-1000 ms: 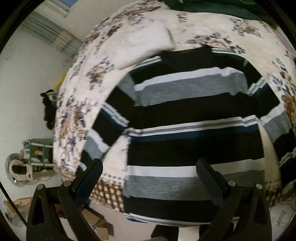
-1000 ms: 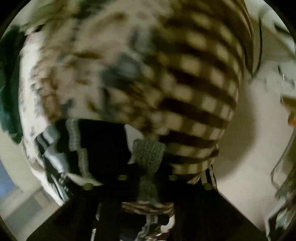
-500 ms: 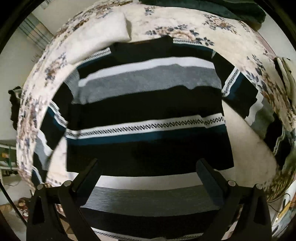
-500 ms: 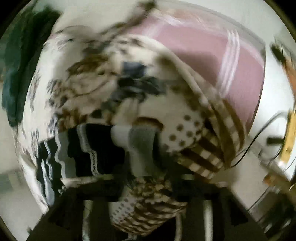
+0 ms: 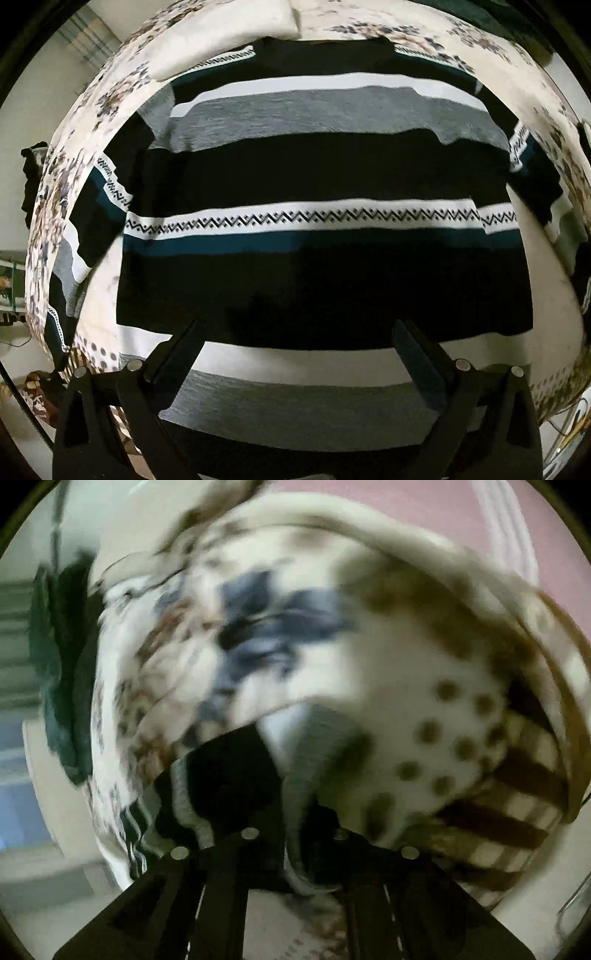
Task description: Fold small clothes
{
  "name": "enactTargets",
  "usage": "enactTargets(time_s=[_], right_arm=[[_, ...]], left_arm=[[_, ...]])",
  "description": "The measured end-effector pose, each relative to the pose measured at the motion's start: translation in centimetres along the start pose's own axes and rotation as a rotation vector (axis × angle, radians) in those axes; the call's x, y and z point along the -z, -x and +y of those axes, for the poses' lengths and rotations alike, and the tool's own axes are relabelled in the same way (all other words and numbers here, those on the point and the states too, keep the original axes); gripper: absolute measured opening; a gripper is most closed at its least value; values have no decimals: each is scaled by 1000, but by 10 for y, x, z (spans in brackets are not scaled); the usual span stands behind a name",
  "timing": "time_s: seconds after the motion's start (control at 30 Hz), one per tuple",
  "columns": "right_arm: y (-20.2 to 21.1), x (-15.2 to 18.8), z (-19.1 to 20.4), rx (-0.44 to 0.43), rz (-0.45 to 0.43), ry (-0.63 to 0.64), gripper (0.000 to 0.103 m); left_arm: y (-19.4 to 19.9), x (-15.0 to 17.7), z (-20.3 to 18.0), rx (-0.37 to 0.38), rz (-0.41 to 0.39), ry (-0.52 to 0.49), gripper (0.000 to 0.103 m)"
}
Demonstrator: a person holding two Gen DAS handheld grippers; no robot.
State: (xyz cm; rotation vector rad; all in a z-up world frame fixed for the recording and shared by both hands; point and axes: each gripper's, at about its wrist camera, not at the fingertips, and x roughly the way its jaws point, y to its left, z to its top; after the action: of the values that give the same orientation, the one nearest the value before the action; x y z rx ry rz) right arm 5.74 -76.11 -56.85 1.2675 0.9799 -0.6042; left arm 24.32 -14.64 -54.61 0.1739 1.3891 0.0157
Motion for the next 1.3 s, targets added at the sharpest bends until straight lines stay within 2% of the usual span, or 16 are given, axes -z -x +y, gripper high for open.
enactTargets(time_s=[0.13, 0.17, 0.23, 0.3, 0.33, 0.37, 0.47, 0.6, 0.7, 0.77, 0.83, 0.93, 1.03, 1.07, 1.2, 1.3], right_arm=[[39, -32, 24, -23, -114, 49, 8], [41, -41, 26, -3, -124, 59, 8], [32, -53, 24, 12, -84, 48, 11], [24, -60, 10, 86, -45, -16, 38], [25, -57, 3, 94, -55, -49, 45], [29, -50, -6, 78, -76, -98, 55], [32, -27, -30, -14, -84, -232, 64], [-7, -4, -49, -161, -37, -344, 65], [-35, -10, -47, -202, -100, -398, 67], [-42, -12, -40, -235, -182, -449, 67], [-41, -18, -25, -285, -217, -425, 8], [-19, -29, 11, -324, -259, -358, 9], [26, -38, 46, -402, -316, -263, 9], [36, -40, 61, -402, -327, -218, 8], [54, -37, 98, -389, -301, -157, 9], [61, -15, 139, -406, -273, -84, 9]], left_arm=[[6, -5, 1, 22, -27, 14, 103], [8, -6, -1, 29, -35, 17, 103], [9, -9, -2, 40, -40, 15, 103], [10, -10, -5, 45, -41, 14, 103], [11, -10, -5, 51, -41, 15, 103], [11, -10, -6, 56, -41, 16, 103], [9, -9, -5, 57, -39, 12, 103], [-3, -5, -3, 47, -13, 20, 103], [-8, -3, 0, 44, -6, 32, 103], [-9, -3, 2, 35, -8, 36, 103], [-9, -2, 6, 32, -11, 44, 103], [-5, -4, 14, 37, -22, 68, 103], [0, -6, 23, 57, -36, 98, 103], [2, -6, 27, 64, -42, 112, 103], [7, -8, 45, 91, -56, 173, 103], [8, -9, 64, 100, -72, 213, 103]])
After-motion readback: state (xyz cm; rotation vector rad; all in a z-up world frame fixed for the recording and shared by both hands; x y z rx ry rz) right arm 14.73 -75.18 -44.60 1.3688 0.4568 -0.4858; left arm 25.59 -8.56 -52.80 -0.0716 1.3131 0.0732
